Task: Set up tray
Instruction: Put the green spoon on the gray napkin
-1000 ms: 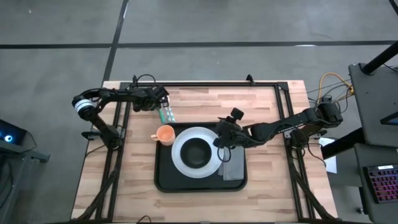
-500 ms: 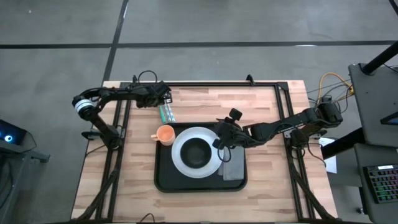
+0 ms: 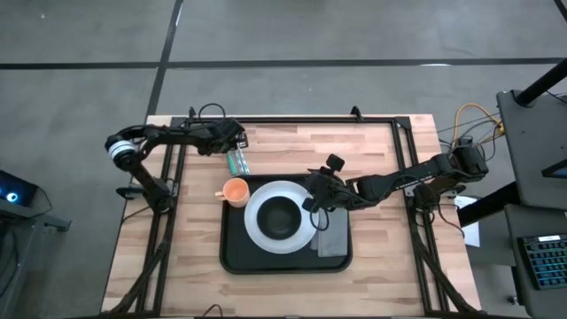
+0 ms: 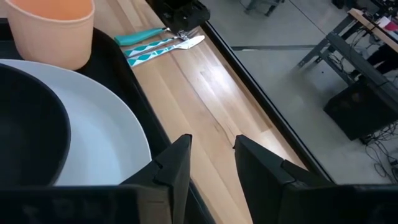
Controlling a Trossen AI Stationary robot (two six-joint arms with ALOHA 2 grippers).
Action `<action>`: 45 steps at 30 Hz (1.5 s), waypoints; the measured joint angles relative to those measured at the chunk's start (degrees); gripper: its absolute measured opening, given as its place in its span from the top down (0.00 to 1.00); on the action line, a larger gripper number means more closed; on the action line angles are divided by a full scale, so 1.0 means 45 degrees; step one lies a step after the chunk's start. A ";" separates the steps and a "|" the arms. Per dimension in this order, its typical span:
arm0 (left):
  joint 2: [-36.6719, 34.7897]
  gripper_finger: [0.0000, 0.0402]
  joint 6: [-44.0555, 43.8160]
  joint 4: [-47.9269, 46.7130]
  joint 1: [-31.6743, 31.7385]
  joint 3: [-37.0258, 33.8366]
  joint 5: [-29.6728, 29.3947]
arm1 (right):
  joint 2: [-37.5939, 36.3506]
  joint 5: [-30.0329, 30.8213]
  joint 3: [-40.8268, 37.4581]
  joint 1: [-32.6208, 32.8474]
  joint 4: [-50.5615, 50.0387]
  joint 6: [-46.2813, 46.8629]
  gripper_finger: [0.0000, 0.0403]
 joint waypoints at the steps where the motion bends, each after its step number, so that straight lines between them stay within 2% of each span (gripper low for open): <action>1: 0.0092 0.75 0.0014 -0.0044 0.0000 -0.0003 -0.0026 | 0.0000 -0.0002 0.0000 0.0000 0.0000 -0.0004 0.72; 6: 0.0540 0.75 0.0028 -0.0150 0.0000 0.0009 -0.0211 | 0.0005 0.0000 -0.0005 0.0005 0.0000 0.0000 0.72; 19: 0.0523 0.75 0.0477 -0.0378 -0.0131 -0.0013 -0.0183 | 0.0005 0.0000 -0.0005 0.0010 -0.0010 0.0044 0.73; 22: 0.0523 0.78 0.0559 -0.0548 -0.0131 -0.0013 -0.0174 | 0.0005 0.0000 -0.0005 0.0010 -0.0005 0.0044 0.74; 29: 0.0523 0.97 0.0617 -0.0710 -0.0136 -0.0027 -0.0452 | 0.0005 0.0000 -0.0005 0.0010 -0.0005 0.0044 0.76; 36: 0.0271 0.93 0.0728 -0.1018 -0.0141 -0.0059 -0.0340 | 0.0005 0.0000 -0.0005 0.0010 -0.0005 0.0016 0.76; 45: -0.0062 0.99 0.0732 -0.1750 -0.0141 -0.0073 -0.0506 | 0.0015 0.0000 -0.0005 0.0000 0.0002 0.0005 0.76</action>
